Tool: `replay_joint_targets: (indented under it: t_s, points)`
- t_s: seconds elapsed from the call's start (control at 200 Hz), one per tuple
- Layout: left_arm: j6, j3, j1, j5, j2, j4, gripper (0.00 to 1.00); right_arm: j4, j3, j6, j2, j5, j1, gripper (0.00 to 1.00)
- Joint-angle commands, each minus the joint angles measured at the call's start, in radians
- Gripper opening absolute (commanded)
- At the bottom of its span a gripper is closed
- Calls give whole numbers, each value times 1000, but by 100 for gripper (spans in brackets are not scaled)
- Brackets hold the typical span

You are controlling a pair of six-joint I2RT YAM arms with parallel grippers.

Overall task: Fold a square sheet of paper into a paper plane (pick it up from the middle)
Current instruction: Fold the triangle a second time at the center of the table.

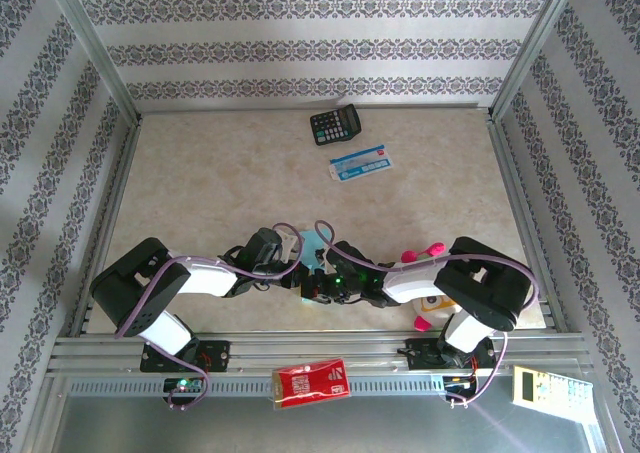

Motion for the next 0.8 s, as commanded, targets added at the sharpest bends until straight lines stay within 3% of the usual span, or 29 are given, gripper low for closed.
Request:
replay_joint_targets:
  t_s: [0.0, 0.51, 0.794]
  points:
    - [-5, -27, 6, -65, 74, -100, 0, 33, -6, 19, 41, 31, 3, 4]
    - [3, -23, 6, -66, 81, -102, 0, 42, -48, 42, 90, 19, -27, 3]
    - [4, -21, 6, -66, 84, -103, 0, 39, -29, 37, -19, 5, -41, 4]
